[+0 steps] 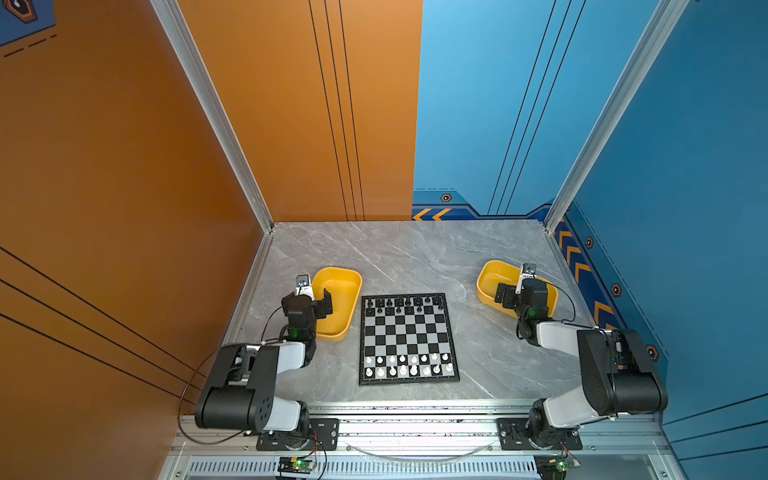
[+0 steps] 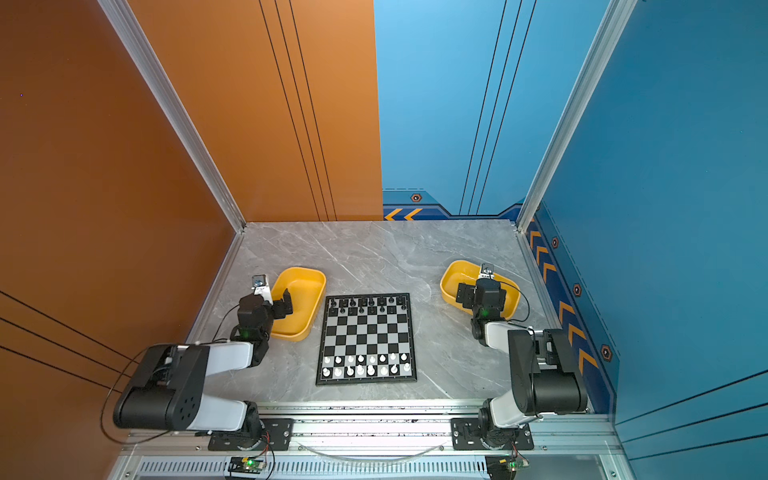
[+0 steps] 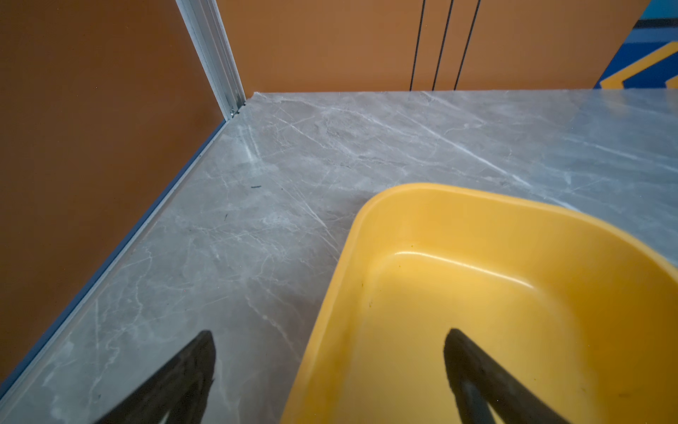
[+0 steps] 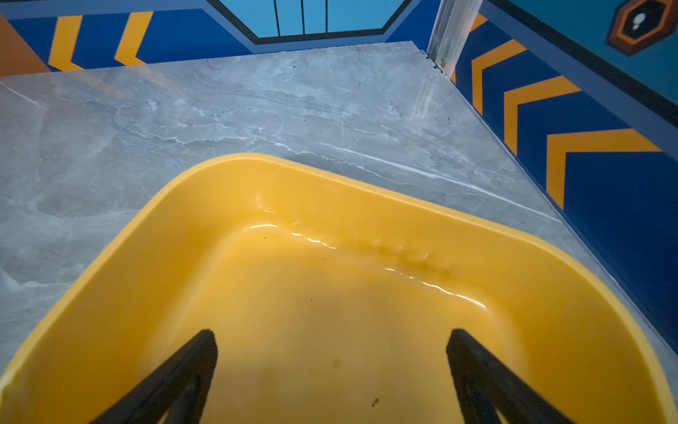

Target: Set up the chess pieces on the board

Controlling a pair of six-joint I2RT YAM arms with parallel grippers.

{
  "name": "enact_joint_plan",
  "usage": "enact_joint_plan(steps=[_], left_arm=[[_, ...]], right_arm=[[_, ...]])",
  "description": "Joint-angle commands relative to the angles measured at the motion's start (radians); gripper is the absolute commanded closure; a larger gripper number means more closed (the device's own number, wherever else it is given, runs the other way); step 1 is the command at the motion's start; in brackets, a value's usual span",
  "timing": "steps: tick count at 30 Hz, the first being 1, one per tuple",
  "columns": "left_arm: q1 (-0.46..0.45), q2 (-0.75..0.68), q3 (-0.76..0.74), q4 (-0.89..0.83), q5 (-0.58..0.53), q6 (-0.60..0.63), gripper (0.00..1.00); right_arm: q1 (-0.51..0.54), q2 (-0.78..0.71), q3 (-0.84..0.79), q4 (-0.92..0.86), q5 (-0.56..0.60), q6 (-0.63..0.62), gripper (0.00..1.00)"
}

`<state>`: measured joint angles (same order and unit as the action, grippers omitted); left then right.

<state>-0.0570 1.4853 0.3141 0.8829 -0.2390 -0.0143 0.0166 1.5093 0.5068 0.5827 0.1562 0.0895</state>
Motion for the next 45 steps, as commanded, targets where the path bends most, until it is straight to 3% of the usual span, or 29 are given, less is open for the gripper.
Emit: enact_joint_plan(steps=[1, 3, 14, 18, 45], left_arm=[[-0.022, 0.052, -0.010, 0.161, -0.027, 0.034, 0.02], [-0.022, 0.096, -0.003, 0.209, -0.037, 0.036, 0.02], [0.032, 0.073, 0.071, 0.018, 0.108, 0.014, 0.02], [0.034, 0.076, 0.072, 0.019, 0.112, 0.014, 0.02], [0.029, 0.073, 0.070, 0.020, 0.106, 0.018, 0.02]], right_arm=[[0.003, -0.008, -0.026, 0.080, -0.028, -0.023, 0.00], [0.004, -0.009, -0.033, 0.094, -0.029, -0.023, 0.00], [0.000, -0.003, -0.072, 0.163, -0.055, -0.030, 0.00], [0.005, 0.023, -0.114, 0.263, -0.058, -0.036, 0.00], [0.008, 0.021, -0.116, 0.261, -0.052, -0.039, 0.00]])
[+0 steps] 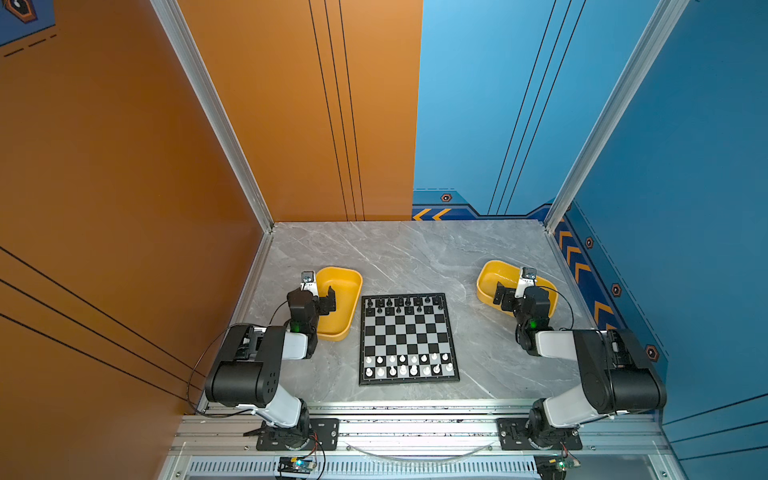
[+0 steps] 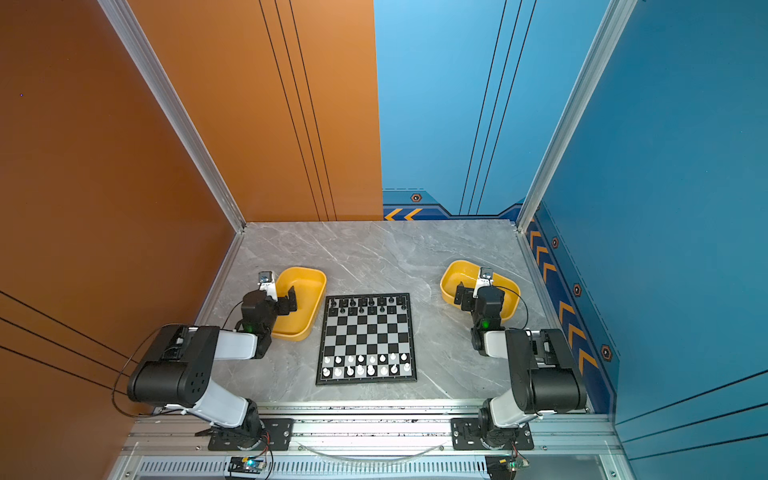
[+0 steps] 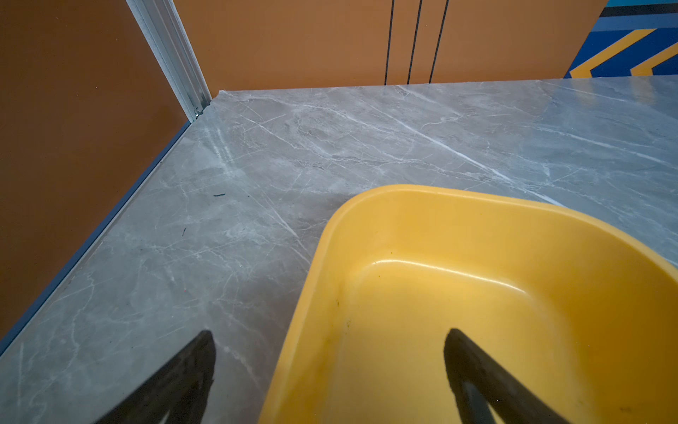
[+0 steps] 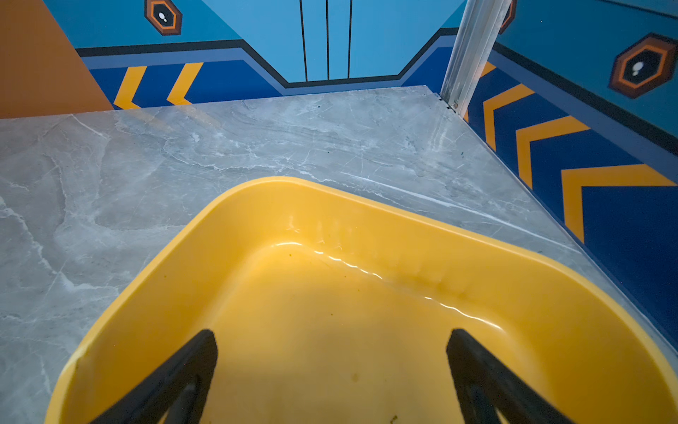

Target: Set up the chess pieces on the board

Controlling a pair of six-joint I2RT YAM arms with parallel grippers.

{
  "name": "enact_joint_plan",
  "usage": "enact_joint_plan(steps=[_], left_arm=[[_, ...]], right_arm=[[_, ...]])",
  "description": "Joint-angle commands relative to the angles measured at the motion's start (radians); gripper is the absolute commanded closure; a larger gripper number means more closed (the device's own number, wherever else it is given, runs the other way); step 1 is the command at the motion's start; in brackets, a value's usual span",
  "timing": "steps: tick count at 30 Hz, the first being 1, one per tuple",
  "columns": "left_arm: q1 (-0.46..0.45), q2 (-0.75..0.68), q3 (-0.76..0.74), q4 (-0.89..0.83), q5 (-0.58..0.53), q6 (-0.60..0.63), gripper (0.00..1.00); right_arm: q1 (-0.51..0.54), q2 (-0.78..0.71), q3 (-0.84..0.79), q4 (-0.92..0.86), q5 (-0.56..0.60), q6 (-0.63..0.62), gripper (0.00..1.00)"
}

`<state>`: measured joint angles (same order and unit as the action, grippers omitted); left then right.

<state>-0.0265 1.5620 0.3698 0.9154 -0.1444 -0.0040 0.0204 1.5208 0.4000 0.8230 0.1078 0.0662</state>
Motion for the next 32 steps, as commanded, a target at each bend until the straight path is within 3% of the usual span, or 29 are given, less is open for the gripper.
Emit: enact_joint_plan(steps=[1, 32], left_arm=[[-0.001, -0.004, 0.015, -0.013, 0.012, 0.008, 0.02], [-0.010, -0.003, 0.015, -0.013, -0.004, 0.014, 0.02]], right_arm=[[0.004, 0.009, -0.009, 0.021, -0.004, -0.014, 0.00], [-0.002, 0.010, -0.007, 0.019, -0.014, -0.012, 0.00]])
